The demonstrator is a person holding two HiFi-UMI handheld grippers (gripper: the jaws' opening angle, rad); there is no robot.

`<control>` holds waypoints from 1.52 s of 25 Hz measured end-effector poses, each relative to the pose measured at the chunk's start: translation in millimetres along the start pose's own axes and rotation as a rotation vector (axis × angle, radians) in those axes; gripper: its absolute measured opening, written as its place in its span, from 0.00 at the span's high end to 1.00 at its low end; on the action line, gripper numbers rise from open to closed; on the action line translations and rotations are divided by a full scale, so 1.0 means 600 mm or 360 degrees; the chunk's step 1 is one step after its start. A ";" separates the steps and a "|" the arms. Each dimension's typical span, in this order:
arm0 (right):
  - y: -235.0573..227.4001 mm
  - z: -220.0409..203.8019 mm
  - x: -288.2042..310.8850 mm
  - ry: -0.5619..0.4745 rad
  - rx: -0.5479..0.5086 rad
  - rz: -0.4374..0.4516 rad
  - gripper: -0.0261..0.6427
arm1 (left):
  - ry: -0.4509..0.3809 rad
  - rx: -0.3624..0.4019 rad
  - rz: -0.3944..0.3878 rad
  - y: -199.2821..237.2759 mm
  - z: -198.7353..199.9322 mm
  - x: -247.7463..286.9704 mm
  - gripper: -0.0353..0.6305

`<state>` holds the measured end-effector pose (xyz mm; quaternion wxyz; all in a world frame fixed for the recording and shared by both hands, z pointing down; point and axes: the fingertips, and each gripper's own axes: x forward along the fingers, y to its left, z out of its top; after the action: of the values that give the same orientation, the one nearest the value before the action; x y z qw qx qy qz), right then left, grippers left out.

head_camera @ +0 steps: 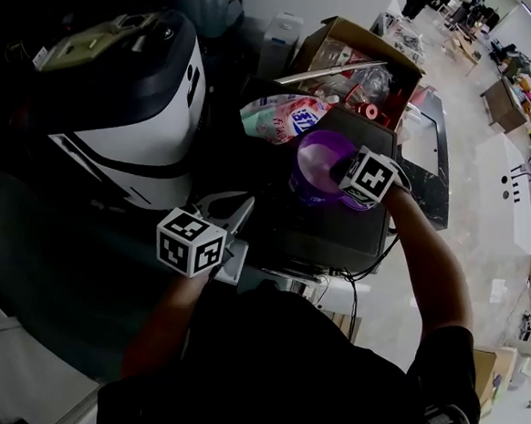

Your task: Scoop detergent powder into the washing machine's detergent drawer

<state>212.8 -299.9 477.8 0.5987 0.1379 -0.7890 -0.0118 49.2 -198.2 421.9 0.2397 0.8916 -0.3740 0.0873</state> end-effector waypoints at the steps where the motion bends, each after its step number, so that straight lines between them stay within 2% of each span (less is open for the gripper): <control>1: 0.003 0.000 0.001 0.0006 0.0012 0.0016 0.93 | -0.0001 -0.0003 -0.0003 0.000 -0.001 0.000 0.94; 10: 0.022 0.009 0.000 -0.0009 0.0142 0.0159 0.93 | -0.0046 -0.0040 -0.0006 0.006 -0.005 -0.005 0.94; 22: 0.020 0.028 -0.008 -0.0174 0.0489 0.0329 0.93 | -0.0080 -0.0067 -0.0001 0.022 -0.005 -0.011 0.94; 32: 0.004 0.041 -0.028 -0.0368 0.0716 0.0416 0.93 | -0.0063 -0.0060 -0.0017 0.018 -0.001 0.001 0.93; 38: -0.021 0.034 -0.054 -0.0585 0.0958 0.0458 0.93 | -0.0043 -0.0038 -0.0002 0.014 0.000 0.006 0.93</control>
<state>204.1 -307.6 439.0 0.3753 0.1909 -0.8626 0.2803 45.9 -205.7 426.4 0.2454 0.8900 -0.3778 0.0707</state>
